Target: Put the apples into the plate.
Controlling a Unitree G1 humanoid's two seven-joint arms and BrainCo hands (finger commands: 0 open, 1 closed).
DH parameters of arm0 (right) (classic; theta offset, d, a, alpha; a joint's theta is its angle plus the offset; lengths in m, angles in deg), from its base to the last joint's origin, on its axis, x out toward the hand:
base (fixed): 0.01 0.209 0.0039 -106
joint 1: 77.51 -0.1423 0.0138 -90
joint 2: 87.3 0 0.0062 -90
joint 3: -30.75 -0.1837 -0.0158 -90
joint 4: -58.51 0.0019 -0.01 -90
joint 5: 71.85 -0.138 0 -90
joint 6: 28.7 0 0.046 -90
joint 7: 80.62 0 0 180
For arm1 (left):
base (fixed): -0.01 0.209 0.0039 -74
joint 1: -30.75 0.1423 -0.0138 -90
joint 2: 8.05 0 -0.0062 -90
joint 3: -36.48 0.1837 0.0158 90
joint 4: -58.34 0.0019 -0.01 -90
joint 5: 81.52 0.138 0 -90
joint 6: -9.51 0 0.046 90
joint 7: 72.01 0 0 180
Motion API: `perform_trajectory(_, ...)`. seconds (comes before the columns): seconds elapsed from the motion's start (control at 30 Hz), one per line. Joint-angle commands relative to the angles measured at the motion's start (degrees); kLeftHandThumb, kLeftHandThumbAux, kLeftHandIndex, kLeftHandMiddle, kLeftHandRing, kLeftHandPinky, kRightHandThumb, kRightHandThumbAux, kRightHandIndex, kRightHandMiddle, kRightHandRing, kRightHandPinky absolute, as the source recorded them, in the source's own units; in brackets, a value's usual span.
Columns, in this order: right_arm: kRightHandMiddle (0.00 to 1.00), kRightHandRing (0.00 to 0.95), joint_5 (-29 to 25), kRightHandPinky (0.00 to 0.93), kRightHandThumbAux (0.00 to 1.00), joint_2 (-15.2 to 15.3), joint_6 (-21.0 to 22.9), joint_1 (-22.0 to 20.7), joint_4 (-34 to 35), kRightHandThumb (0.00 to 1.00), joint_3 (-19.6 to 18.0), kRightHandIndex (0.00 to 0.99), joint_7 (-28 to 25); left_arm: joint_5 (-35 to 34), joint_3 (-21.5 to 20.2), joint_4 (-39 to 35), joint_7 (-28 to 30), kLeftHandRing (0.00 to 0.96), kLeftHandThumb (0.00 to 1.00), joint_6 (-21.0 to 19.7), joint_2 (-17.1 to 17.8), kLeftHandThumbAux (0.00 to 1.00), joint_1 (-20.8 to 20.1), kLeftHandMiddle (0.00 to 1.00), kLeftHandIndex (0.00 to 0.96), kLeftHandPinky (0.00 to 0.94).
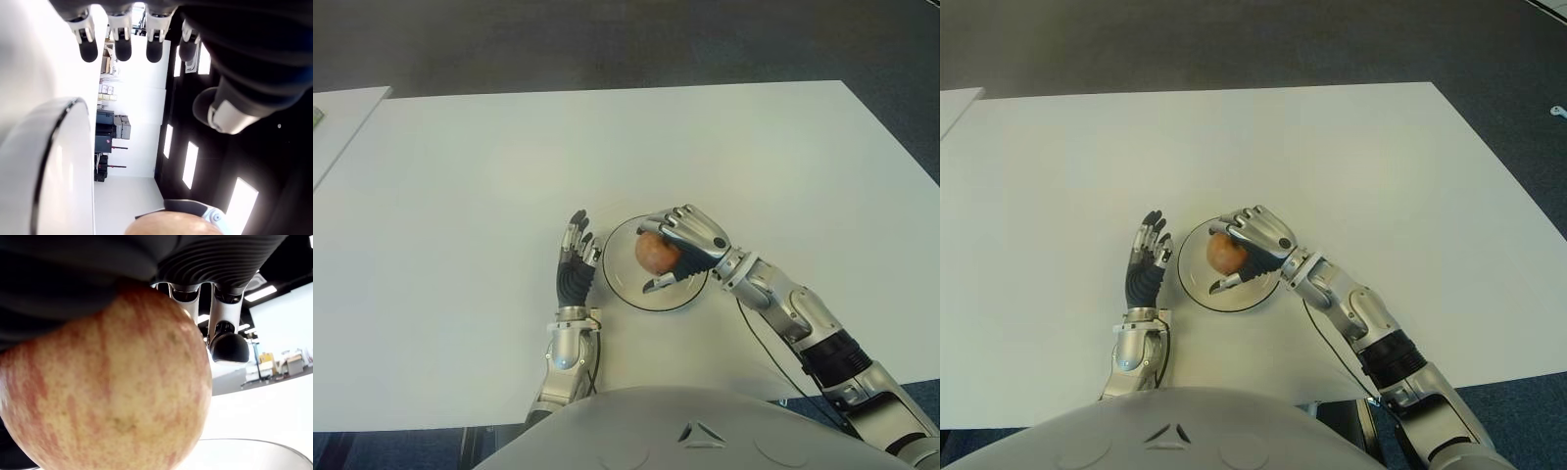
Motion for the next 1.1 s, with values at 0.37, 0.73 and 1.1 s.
perform_trajectory(0.37,0.854,0.853,2.3,0.854,0.71,0.0,-2.4,0.4,-3.9,0.726,0.9,0.441,1.9,-0.6,0.7,3.6,-0.5,0.004,0.093,-1.1,-6.7,0.575,2.0,0.022,0.024,0.012)
perform_trajectory(0.73,0.85,0.854,4.9,0.845,0.709,0.0,-2.3,-0.2,-5.2,0.726,1.3,0.441,4.3,-0.3,1.0,3.3,-0.2,0.005,0.09,-1.2,-6.4,0.594,2.0,0.02,0.021,0.006)
perform_trajectory(1.1,0.409,0.349,7.1,0.319,0.578,-0.4,2.6,0.3,-5.7,0.448,0.9,0.328,3.4,1.2,0.7,3.6,-1.1,0.002,0.08,-2.7,-5.9,0.576,1.4,0.016,0.018,0.007)
